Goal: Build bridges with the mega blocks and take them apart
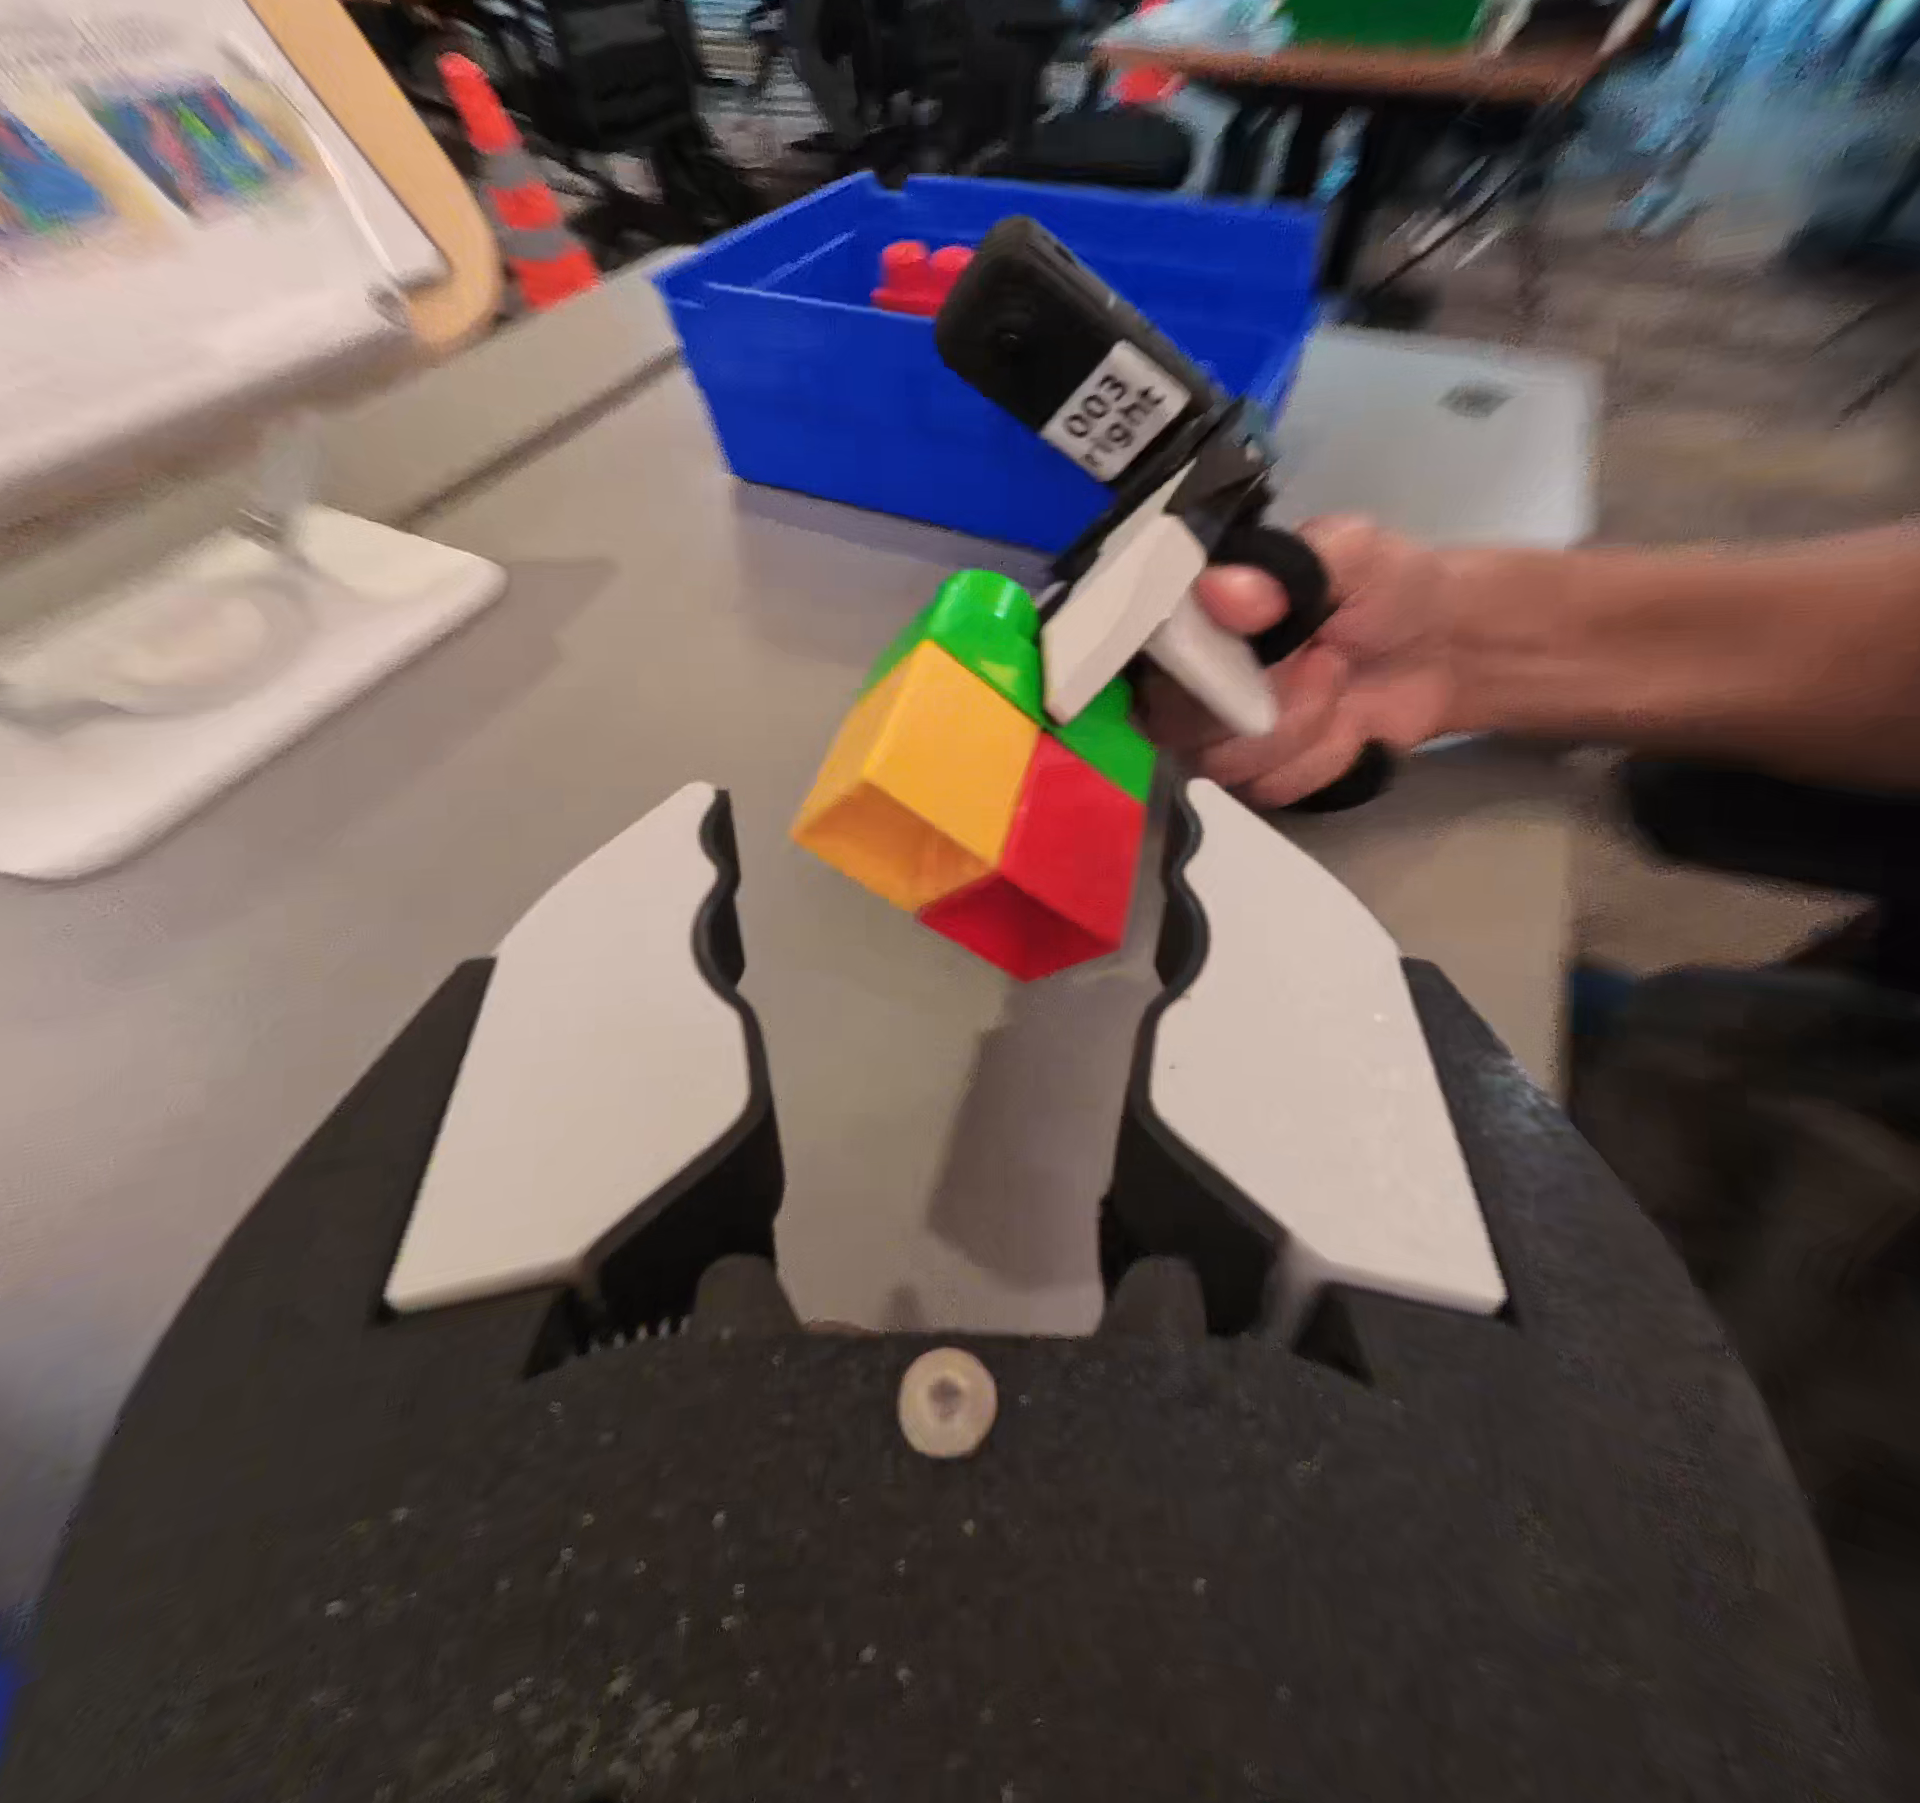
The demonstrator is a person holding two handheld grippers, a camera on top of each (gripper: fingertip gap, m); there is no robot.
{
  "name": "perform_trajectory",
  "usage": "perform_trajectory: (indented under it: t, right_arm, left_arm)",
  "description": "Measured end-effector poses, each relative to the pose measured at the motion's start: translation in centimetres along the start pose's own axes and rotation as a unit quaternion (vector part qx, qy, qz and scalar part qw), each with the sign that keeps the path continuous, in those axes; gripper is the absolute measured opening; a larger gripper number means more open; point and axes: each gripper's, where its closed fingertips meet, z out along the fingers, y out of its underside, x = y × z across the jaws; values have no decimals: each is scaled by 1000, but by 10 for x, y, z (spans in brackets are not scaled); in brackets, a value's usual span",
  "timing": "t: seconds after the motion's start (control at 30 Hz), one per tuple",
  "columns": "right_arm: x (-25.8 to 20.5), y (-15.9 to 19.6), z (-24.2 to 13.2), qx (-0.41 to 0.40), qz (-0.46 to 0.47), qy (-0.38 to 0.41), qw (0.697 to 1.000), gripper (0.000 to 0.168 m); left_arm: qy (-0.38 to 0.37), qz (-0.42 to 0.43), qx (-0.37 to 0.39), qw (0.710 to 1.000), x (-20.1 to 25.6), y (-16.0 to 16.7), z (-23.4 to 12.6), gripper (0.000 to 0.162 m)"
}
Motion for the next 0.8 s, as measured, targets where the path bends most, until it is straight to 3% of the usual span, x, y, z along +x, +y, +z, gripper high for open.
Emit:
perform_trajectory:
  t: [0.07, 0.13, 0.23, 0.3, 0.8]
  right_arm:
    - [-4, 0, 2, 2, -50, 18, 999, 35]
    - [-8, 3, 5, -1, -87, 31, 996, 35]
    - [-14, 5, 9, -3, -117, 38, 992, 35]
    - [-16, 8, 11, -13, -124, 40, 991, 35]
    - [-15, 19, 10, -58, -125, 55, 989, 35]
  left_arm:
    - [43, -121, 16, 992, 0, 8, 2, 73]
    - [92, -212, 18, 973, 2, 18, 9, 80]
    - [171, -302, 63, 936, 5, 11, 8, 62]
    - [202, -318, 83, 923, 7, 8, 5, 36]
    - [224, -313, 96, 918, 15, 10, 3, 35]
